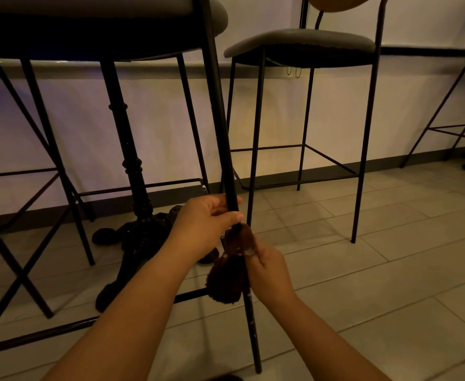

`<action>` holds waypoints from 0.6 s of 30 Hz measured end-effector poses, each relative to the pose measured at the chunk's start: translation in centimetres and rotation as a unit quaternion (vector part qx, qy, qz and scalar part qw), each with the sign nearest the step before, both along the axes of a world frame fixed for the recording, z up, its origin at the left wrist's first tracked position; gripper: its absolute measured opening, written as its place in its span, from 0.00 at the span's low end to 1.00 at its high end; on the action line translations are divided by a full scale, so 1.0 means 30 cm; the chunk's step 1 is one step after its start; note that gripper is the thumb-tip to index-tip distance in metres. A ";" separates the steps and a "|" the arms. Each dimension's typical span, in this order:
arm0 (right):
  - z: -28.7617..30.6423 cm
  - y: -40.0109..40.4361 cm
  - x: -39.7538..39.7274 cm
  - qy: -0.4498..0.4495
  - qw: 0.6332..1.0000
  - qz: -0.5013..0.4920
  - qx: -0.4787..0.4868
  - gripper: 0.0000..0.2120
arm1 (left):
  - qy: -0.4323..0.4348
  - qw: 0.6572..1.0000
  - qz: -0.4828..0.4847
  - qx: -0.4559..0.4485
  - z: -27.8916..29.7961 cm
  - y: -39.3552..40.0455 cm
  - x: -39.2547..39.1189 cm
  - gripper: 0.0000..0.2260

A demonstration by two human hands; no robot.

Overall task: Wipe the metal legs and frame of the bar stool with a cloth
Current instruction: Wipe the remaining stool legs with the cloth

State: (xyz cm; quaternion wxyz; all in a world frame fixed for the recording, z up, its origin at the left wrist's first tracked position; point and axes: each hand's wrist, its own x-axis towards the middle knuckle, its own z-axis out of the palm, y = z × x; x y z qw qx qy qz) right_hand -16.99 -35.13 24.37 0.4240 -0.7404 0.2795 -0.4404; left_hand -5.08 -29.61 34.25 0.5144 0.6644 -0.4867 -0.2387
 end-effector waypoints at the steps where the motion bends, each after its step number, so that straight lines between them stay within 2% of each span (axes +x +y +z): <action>1: -0.006 -0.004 -0.010 0.001 1.000 0.006 0.011 0.16 | 0.002 1.000 -0.002 0.000 -0.007 0.000 -0.002 0.10; 4: -0.029 -0.001 -0.029 0.017 0.999 0.032 -0.027 0.09 | 0.008 1.000 -0.004 0.007 -0.030 0.003 -0.010 0.11; 8: -0.033 0.010 -0.025 0.033 0.999 -0.009 -0.042 0.07 | -0.003 1.000 0.010 0.016 -0.049 0.002 -0.020 0.10; 13: -0.039 -0.003 -0.038 0.061 0.996 -0.027 -0.053 0.18 | -0.031 0.999 0.016 0.024 -0.060 0.008 -0.021 0.07; 16: -0.077 0.003 -0.055 0.074 0.995 0.007 -0.069 0.09 | -0.021 0.999 0.023 0.028 -0.071 0.014 -0.024 0.04; 18: -0.111 0.009 -0.069 0.088 0.994 0.012 -0.071 0.10 | -0.011 0.999 0.017 0.037 -0.077 0.016 -0.023 0.08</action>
